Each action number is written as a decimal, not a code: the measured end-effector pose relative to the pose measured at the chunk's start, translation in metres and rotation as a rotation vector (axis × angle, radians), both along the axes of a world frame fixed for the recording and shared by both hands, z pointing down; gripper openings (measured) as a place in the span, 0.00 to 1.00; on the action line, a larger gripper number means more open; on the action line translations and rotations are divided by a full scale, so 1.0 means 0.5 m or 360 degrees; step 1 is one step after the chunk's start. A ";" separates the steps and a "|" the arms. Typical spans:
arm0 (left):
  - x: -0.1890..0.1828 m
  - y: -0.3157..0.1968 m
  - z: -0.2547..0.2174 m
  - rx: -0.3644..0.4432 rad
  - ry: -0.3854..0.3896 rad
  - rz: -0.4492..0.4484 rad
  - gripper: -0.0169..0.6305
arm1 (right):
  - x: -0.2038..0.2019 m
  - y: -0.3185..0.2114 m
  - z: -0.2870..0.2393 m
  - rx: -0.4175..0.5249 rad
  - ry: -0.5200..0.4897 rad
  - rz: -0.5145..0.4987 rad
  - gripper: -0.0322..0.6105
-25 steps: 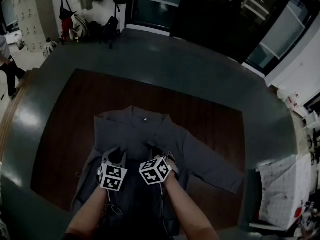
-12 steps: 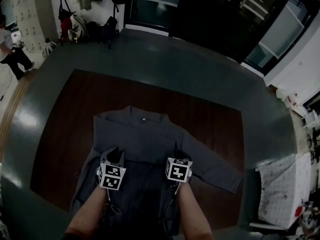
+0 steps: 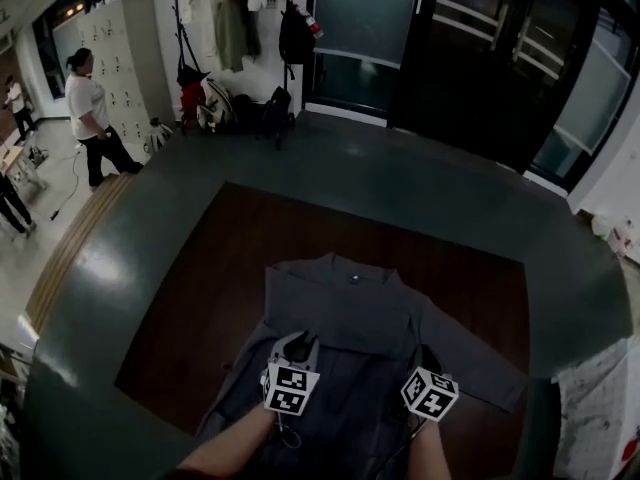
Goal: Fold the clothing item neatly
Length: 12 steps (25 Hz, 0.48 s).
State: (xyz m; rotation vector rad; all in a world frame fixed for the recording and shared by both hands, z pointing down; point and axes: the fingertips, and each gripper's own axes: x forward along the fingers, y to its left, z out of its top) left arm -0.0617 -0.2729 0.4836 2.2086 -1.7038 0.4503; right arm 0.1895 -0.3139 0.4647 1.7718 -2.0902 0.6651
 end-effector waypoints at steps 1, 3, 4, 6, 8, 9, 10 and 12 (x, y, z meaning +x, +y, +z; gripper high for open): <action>0.002 0.014 -0.014 0.0025 0.0031 0.0022 0.14 | -0.018 0.021 -0.011 0.0026 -0.0012 0.0017 0.05; 0.003 0.039 -0.045 0.0054 0.0104 0.0104 0.14 | -0.058 0.064 -0.034 0.0080 -0.0035 0.0051 0.03; 0.003 0.050 -0.062 0.0059 0.0150 0.0157 0.14 | -0.076 0.085 -0.045 0.0108 -0.0049 0.0071 0.03; 0.011 0.066 -0.090 0.0074 0.0245 0.0263 0.14 | -0.097 0.126 -0.063 0.0162 -0.0083 0.0112 0.03; 0.033 0.075 -0.111 0.0114 0.0292 0.0336 0.11 | -0.093 0.158 -0.075 0.0220 -0.0140 0.0137 0.03; 0.047 0.078 -0.120 0.0139 0.0294 0.0357 0.07 | -0.085 0.170 -0.082 0.0257 -0.0174 0.0141 0.03; 0.060 0.081 -0.126 0.0160 0.0292 0.0370 0.05 | -0.077 0.180 -0.089 0.0297 -0.0201 0.0142 0.03; 0.076 0.090 -0.136 0.0176 0.0302 0.0382 0.04 | -0.061 0.198 -0.107 0.0382 -0.0207 0.0151 0.03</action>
